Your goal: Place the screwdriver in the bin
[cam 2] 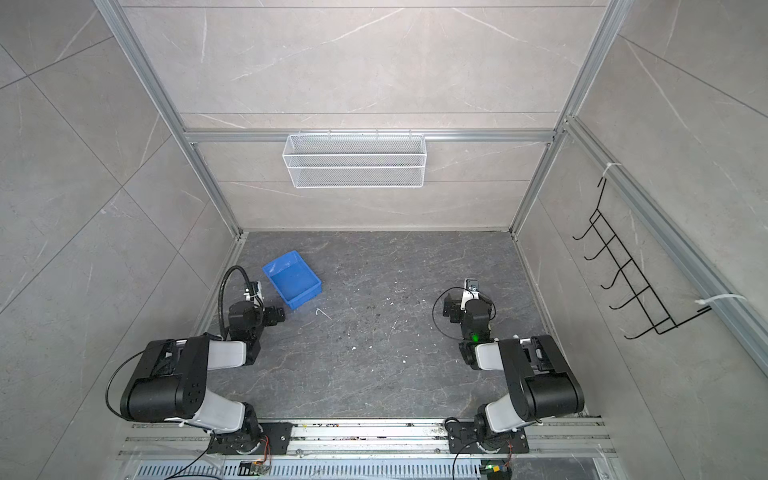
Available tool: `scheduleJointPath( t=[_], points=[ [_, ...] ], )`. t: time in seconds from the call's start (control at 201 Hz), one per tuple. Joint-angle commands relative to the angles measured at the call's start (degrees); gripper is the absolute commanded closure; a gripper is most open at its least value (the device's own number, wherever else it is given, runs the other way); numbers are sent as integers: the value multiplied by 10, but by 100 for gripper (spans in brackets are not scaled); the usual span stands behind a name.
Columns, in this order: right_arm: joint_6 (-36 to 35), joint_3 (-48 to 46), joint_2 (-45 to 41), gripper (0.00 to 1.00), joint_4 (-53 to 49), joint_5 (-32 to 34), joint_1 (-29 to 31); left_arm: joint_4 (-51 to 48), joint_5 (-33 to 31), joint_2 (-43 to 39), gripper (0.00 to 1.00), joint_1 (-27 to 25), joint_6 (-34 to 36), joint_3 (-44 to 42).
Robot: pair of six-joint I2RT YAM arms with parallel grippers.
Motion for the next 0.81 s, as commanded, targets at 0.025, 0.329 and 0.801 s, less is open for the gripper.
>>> scheduleJointPath(
  t=[0.025,0.329,0.801],
  points=[
    [3,9,3,1,5,-2,-1,18,8,-5,0,2,-6,7],
    [2,9,3,1,5,-1,0,18,8,-5,0,2,-7,7],
    [2,7,1,1,9,-4,0,28,7,-14,0,-1,-1,-3]
  ],
)
